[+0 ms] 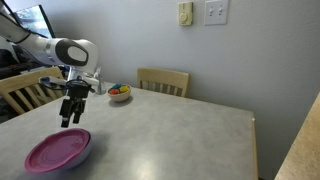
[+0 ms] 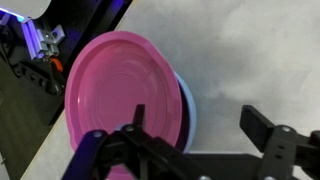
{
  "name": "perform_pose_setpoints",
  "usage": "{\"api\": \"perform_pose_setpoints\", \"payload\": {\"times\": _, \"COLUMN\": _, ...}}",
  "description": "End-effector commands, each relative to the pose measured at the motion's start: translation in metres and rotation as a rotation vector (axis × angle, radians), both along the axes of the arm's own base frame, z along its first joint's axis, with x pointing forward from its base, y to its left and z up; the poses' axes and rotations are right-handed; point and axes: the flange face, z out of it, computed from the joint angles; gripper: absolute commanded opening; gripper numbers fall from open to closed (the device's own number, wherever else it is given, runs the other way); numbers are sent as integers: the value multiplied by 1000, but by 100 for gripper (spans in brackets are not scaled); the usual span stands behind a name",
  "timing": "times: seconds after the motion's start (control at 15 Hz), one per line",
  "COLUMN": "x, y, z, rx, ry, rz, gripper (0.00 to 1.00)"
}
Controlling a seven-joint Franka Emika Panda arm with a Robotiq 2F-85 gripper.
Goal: Put the lid on the bowl
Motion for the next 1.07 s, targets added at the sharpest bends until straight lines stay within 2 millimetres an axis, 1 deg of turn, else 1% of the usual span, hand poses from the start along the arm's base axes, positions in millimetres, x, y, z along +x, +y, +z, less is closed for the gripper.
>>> {"api": "perform_pose_setpoints", "payload": {"times": 0.0, "x": 1, "y": 1, "z": 20, "rx": 41, "ry": -8, "rz": 37, "gripper": 100}}
{"api": "perform_pose_setpoints", "payload": {"times": 0.2, "x": 0, "y": -1, "z": 35, "rx": 121, "ry": -7, "rz": 97, "gripper": 100}}
{"api": "perform_pose_setpoints", "payload": {"times": 0.47, "x": -2, "y": -4, "z": 56, "rx": 255, "ry": 18, "rz": 246, "gripper": 100}}
{"api": "perform_pose_setpoints", "payload": {"times": 0.73, "x": -5, "y": -11, "z": 70, "rx": 364, "ry": 54, "rz": 356, "gripper": 100}}
{"api": "perform_pose_setpoints", "payload": {"times": 0.8, "x": -2, "y": -5, "z": 60, "rx": 288, "ry": 39, "rz": 327, "gripper": 100}}
{"api": "perform_pose_setpoints", "payload": {"times": 1.0, "x": -2, "y": -5, "z": 62, "rx": 291, "ry": 40, "rz": 330, "gripper": 100}}
